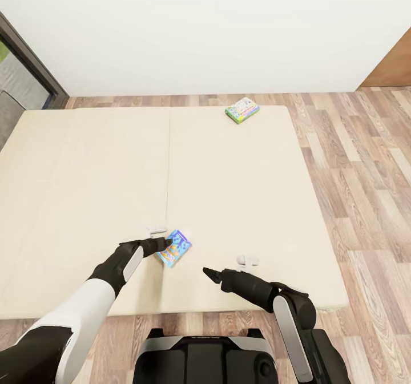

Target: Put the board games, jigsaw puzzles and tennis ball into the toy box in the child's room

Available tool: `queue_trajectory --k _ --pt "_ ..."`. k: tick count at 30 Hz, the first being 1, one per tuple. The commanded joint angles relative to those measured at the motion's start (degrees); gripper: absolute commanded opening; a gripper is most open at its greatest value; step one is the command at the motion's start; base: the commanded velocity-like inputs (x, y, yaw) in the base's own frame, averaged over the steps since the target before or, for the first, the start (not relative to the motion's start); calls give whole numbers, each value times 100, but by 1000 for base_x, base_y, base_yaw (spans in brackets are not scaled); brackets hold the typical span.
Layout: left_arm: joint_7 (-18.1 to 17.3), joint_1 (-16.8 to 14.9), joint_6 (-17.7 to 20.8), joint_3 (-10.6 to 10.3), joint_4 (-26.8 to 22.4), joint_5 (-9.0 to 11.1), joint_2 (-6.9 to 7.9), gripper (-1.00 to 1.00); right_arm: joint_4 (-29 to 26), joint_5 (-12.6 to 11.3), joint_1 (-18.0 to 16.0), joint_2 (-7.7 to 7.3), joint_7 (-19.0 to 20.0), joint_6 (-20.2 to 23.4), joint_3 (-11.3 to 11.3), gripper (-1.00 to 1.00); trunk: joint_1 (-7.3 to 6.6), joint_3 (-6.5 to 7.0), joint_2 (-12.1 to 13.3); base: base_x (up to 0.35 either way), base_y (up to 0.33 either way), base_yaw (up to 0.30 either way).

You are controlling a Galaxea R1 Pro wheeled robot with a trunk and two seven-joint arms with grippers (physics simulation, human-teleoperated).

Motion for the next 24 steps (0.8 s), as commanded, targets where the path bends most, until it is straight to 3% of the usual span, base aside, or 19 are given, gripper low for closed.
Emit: queue_trajectory --k 1,11,24 --pt "-57 -1 31 -14 -7 47 5 100 -5 16 -2 3 25 27 -7 100 2 -5 -6 0 0 0" --pt "-374 -1 35 -9 9 56 6 100 -5 16 -6 3 32 27 -7 100 2 -5 -6 0 0 0" --pt "-453 -1 108 11 11 75 8 100 -5 16 -5 3 33 27 -7 100 2 -5 -6 0 0 0"
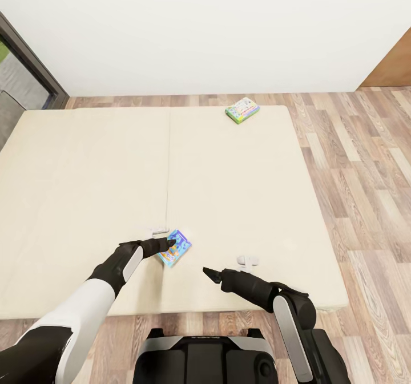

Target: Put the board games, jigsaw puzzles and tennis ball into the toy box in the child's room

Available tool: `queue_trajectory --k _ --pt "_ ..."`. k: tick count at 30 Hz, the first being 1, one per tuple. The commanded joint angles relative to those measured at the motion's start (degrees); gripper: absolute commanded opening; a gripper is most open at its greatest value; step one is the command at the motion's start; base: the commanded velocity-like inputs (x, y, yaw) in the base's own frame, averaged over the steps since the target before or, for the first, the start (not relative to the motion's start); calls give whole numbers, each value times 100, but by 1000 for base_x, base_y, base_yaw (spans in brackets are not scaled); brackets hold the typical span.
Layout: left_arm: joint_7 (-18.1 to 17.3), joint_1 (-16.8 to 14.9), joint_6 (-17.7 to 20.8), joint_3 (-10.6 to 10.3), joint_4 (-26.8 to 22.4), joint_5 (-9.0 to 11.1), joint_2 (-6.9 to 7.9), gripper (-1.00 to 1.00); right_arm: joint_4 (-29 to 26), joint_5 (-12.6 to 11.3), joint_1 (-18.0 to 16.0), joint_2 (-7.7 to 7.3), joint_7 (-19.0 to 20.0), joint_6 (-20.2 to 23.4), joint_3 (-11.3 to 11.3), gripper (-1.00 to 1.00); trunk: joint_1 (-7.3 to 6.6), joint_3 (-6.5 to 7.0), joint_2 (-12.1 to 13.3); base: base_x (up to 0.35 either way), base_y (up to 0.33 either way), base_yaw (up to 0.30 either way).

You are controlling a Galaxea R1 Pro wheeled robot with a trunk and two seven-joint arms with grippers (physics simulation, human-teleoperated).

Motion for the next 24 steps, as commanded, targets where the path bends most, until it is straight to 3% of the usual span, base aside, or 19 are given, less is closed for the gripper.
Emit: queue_trajectory --k 1,24 --pt "9 -1 33 -16 -7 51 3 100 -5 16 -3 3 25 27 -7 100 2 -5 -6 0 0 0" --pt "9 -1 36 -21 -7 48 3 100 -5 16 0 3 25 27 -7 100 2 -170 -6 0 0 0"
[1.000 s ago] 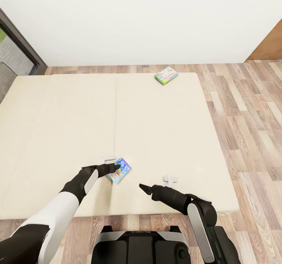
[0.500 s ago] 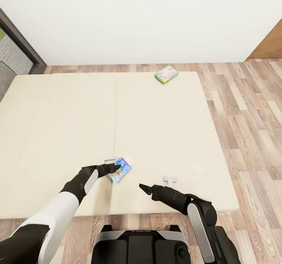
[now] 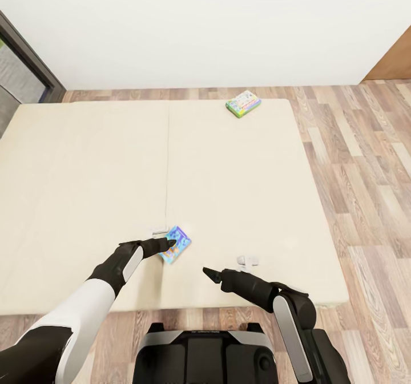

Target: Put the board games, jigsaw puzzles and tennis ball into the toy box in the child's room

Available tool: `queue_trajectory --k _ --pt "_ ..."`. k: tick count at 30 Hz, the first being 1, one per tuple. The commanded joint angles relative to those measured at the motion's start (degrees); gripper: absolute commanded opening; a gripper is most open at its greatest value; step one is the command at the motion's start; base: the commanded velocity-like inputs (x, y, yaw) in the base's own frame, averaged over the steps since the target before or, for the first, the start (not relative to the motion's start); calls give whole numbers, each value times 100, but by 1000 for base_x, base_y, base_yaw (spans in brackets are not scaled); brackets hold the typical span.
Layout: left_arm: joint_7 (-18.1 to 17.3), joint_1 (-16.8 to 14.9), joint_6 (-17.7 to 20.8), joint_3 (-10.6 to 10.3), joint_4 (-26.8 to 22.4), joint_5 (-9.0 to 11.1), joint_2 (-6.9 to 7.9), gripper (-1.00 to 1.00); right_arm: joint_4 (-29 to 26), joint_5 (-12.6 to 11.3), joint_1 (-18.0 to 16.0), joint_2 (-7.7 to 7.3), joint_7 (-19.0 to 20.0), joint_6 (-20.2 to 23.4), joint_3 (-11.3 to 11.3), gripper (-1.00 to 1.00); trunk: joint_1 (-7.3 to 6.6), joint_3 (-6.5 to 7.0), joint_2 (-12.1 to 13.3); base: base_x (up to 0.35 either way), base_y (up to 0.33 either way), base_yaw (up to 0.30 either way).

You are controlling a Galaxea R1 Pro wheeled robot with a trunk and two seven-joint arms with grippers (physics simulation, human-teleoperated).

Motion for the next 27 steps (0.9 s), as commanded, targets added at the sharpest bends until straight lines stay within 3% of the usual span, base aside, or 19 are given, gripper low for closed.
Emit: queue_trajectory --k 1,27 --pt "9 -1 33 -17 -7 51 3 100 -5 15 -1 3 25 27 -7 100 2 -14 -6 0 0 0" --pt "0 -1 16 -31 -34 42 -2 100 -9 15 -3 3 25 27 1 100 2 -82 -6 0 0 0"
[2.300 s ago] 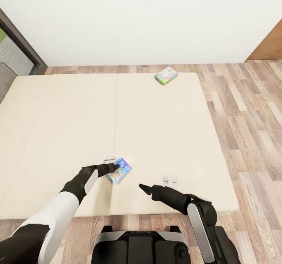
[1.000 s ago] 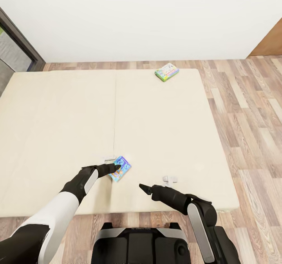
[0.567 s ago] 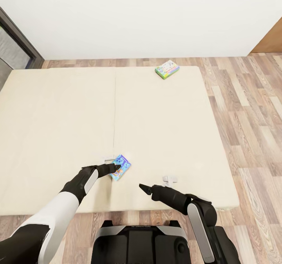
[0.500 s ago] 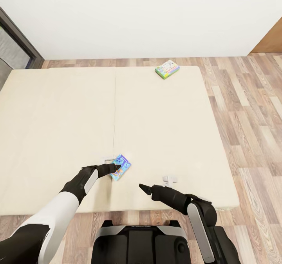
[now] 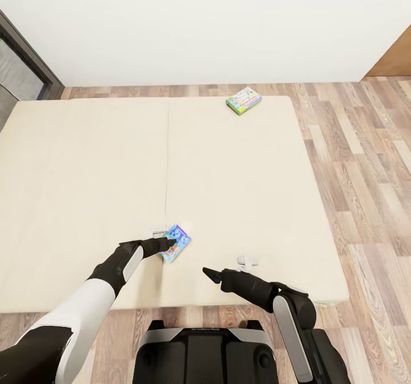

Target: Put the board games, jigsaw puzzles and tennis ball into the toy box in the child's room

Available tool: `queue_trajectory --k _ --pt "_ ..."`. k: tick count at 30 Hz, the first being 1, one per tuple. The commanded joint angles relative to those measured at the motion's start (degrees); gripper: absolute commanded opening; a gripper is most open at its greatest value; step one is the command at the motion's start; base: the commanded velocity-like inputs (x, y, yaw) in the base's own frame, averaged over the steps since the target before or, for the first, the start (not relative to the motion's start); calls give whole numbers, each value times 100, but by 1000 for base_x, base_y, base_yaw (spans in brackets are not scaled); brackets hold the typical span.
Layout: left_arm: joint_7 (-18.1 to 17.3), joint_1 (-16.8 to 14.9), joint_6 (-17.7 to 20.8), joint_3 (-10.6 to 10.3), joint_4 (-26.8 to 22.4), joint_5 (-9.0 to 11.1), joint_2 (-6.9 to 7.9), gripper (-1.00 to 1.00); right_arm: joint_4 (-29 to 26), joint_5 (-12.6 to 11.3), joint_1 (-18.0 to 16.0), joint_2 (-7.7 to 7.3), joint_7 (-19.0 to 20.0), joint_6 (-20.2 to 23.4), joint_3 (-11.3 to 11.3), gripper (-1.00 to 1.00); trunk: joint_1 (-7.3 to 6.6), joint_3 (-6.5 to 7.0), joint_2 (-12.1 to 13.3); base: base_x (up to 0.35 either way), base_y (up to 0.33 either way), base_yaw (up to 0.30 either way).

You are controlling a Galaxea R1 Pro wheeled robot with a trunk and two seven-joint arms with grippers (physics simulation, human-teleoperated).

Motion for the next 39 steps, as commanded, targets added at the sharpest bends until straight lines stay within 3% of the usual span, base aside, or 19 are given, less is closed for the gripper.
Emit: queue_trajectory --k 1,39 --pt "9 -1 33 -16 -9 50 2 100 -4 16 -1 3 25 27 -7 100 2 -4 -6 0 0 0" --pt "9 -1 -1 -21 -34 47 -36 100 0 16 0 3 25 27 -6 100 2 -4 -6 0 -50 0"
